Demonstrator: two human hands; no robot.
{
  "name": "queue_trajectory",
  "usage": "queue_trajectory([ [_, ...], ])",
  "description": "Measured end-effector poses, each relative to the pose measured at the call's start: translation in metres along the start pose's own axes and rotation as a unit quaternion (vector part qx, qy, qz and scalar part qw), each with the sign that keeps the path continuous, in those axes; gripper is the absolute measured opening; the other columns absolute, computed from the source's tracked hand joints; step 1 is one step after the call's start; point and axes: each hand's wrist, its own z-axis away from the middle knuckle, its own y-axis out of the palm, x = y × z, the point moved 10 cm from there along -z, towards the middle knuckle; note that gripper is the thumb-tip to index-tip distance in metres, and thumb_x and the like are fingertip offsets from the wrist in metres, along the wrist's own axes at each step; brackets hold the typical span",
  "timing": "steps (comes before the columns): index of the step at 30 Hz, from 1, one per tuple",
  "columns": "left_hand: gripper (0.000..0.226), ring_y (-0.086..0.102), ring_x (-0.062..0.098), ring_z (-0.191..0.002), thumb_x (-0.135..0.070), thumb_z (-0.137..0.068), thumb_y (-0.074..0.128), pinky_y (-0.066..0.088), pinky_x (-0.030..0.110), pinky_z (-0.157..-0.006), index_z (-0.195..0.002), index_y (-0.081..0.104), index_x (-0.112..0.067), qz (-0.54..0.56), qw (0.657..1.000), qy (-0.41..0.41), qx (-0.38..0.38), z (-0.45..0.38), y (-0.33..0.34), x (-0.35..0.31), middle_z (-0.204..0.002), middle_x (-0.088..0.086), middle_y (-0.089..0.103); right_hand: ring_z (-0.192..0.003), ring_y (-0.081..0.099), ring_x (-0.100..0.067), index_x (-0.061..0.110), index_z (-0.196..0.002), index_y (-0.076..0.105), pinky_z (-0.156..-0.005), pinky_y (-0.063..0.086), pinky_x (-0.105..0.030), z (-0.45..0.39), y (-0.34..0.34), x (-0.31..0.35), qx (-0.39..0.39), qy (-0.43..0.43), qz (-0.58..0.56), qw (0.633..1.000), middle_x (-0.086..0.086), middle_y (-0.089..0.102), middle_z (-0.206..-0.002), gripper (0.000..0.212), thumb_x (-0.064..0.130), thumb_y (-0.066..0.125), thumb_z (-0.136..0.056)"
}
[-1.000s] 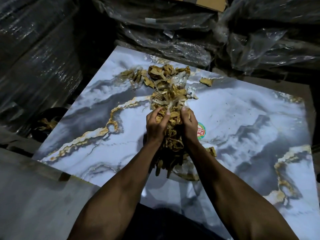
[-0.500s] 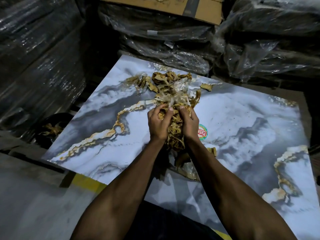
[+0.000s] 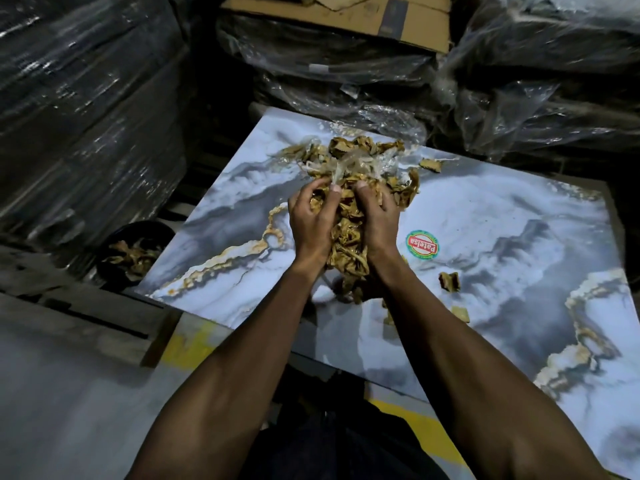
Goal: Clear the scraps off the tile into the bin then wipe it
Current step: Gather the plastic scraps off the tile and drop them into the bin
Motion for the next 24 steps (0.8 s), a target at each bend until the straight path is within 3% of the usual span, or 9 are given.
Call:
queue_trajectory([
  [5,0.043,0.048,0.01,-0.108,-0.05,-0.078,0.058,0.043,0.018,-0.088,-0.113,0.065,-0.026,0.008,1.0,0.001,-0.025,-0.009,-0.035,-0.007,-0.126,0.004,0.047,-0.085,0.064,-0.007,0.004,-0.114,0.064,-0.061,0.05,-0.015,0.01,0.036,0.007,0.027,0.001,-0.007,1.0,-0.003,0.066,-0.101,0.024,0.019,0.059,-0.096],
  [10,0.027,0.047,0.009,-0.108,-0.035,-0.091,0.063,0.038,0.006,-0.08,-0.115,0.064,-0.023,0.007,0.998,-0.009,-0.063,-0.022,-0.067,-0.008,-0.13,0.008,0.047,-0.096,0.065,-0.013,0.007,-0.119,0.064,-0.074,0.053,-0.023,0.005,0.072,0.003,0.059,0.007,0.011,0.998,-0.003,0.068,-0.109,0.034,0.029,0.062,-0.094],
  [13,0.035,0.05,0.01,-0.11,-0.044,-0.085,0.063,0.044,0.017,-0.089,-0.113,0.066,-0.024,0.007,0.996,-0.006,-0.092,-0.034,-0.083,-0.012,-0.128,0.006,0.049,-0.095,0.065,-0.01,0.003,-0.119,0.063,-0.076,0.051,-0.021,0.0,0.096,0.008,0.087,0.009,0.003,0.996,-0.002,0.068,-0.106,0.037,0.028,0.063,-0.092],
  [16,0.04,0.051,0.014,-0.115,-0.051,-0.077,0.059,0.045,0.032,-0.1,-0.109,0.066,-0.027,0.004,0.992,0.0,-0.124,-0.044,-0.099,-0.014,-0.126,0.004,0.05,-0.091,0.066,-0.009,0.006,-0.109,0.066,-0.079,0.051,-0.024,-0.006,0.119,0.006,0.119,0.023,-0.007,0.993,-0.001,0.068,-0.1,0.026,0.026,0.063,-0.092],
  [18,0.034,0.05,0.015,-0.116,-0.05,-0.077,0.058,0.045,0.035,-0.101,-0.105,0.065,-0.032,0.004,0.989,-0.003,-0.145,-0.049,-0.109,-0.013,-0.123,0.002,0.048,-0.091,0.065,-0.018,0.007,-0.105,0.066,-0.077,0.051,-0.029,-0.009,0.135,0.004,0.145,0.029,-0.018,0.989,-0.006,0.068,-0.098,0.025,0.028,0.064,-0.09],
  [22,0.043,0.054,0.016,-0.113,-0.058,-0.071,0.06,0.05,0.044,-0.096,-0.105,0.067,-0.032,0.016,0.984,-0.012,-0.179,-0.059,-0.127,-0.002,-0.125,0.004,0.051,-0.073,0.063,-0.004,0.007,-0.1,0.064,-0.065,0.049,-0.018,-0.012,0.159,-0.002,0.179,0.037,-0.023,0.983,-0.002,0.065,-0.086,0.014,0.02,0.061,-0.094],
  [24,0.046,0.055,0.016,-0.112,-0.059,-0.07,0.06,0.051,0.044,-0.096,-0.105,0.068,-0.031,0.019,0.979,-0.022,-0.203,-0.062,-0.14,0.004,-0.124,0.004,0.05,-0.073,0.063,-0.007,0.009,-0.095,0.064,-0.066,0.05,-0.02,-0.011,0.173,-0.008,0.197,0.045,-0.028,0.979,-0.001,0.065,-0.082,0.009,0.017,0.061,-0.094],
])
